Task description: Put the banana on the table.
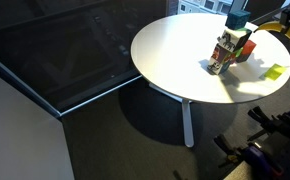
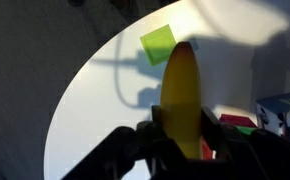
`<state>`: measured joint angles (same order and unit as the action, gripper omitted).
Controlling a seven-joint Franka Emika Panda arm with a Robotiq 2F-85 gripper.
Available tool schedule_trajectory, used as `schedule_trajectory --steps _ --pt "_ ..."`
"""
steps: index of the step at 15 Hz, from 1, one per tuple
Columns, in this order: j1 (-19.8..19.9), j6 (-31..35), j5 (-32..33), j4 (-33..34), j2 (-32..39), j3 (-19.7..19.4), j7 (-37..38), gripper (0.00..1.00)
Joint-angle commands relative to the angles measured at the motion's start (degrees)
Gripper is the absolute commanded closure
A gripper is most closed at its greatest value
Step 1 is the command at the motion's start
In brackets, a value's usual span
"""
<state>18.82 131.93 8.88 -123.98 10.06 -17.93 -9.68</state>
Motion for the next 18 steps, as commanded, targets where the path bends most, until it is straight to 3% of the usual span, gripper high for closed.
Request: schedule_trajectory --steps 1,12,18 --pt "-0.20 -1.08 3.19 -5.60 -6.14 -0.23 -2.08 0.83" --pt "-0.62 -5.00 6.59 -16.29 -17.65 0.11 -9.98 0.83" --pt "-2.60 -2.34 6.65 -21.35 -21.71 0.69 -16.47 0.83"
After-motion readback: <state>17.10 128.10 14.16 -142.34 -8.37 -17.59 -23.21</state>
